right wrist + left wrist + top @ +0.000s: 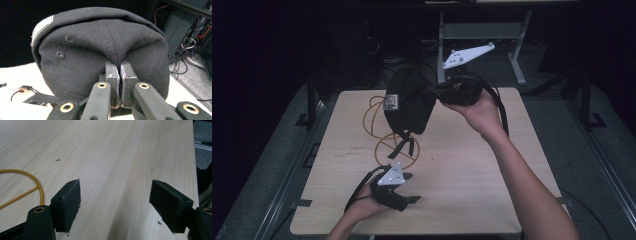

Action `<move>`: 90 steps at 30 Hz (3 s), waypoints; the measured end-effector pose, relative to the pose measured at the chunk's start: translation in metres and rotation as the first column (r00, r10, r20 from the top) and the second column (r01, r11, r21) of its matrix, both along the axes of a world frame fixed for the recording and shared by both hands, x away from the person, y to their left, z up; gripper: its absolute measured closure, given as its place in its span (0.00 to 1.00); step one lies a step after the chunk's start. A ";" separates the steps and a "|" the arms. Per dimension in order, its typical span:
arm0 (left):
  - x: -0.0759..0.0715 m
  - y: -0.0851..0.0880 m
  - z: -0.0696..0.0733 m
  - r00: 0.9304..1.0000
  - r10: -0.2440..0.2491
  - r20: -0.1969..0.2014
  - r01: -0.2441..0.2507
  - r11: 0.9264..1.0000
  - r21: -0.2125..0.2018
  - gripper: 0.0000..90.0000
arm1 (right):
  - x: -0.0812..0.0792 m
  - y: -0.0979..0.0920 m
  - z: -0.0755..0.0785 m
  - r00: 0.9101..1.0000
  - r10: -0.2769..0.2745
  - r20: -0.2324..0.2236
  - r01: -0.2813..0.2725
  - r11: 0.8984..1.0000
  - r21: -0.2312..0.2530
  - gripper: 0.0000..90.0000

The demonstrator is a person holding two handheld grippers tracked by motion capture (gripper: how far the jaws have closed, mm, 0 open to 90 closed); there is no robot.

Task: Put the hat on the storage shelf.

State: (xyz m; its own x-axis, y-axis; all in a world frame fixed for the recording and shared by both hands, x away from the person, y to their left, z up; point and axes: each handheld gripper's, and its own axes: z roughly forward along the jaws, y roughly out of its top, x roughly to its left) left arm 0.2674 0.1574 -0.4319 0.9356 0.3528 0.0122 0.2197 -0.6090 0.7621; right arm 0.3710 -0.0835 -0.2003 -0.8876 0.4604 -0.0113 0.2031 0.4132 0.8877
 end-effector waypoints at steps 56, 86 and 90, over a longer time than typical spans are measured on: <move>-0.001 -0.007 -0.005 0.999 -0.044 0.010 0.044 0.999 0.002 0.28 | 0.063 0.125 -0.031 0.984 0.051 -0.170 -0.065 0.995 -0.078 0.52; 0.001 -0.004 -0.007 0.999 -0.037 0.008 0.037 0.999 0.002 0.27 | 0.052 0.031 -0.020 0.986 -0.040 -0.160 0.039 0.999 -0.009 0.36; 0.000 -0.005 -0.008 0.999 -0.038 0.004 0.038 0.999 -0.006 0.27 | 0.050 0.018 -0.021 0.985 -0.053 -0.164 0.053 0.999 -0.003 0.34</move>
State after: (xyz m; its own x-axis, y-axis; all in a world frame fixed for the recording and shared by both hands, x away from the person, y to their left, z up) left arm 0.2679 0.1528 -0.4397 0.9483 0.3172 0.0133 0.1940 -0.6120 0.7667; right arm 0.4207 -0.0659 -0.2210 -0.8518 0.5068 0.1328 0.3674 0.3972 0.8410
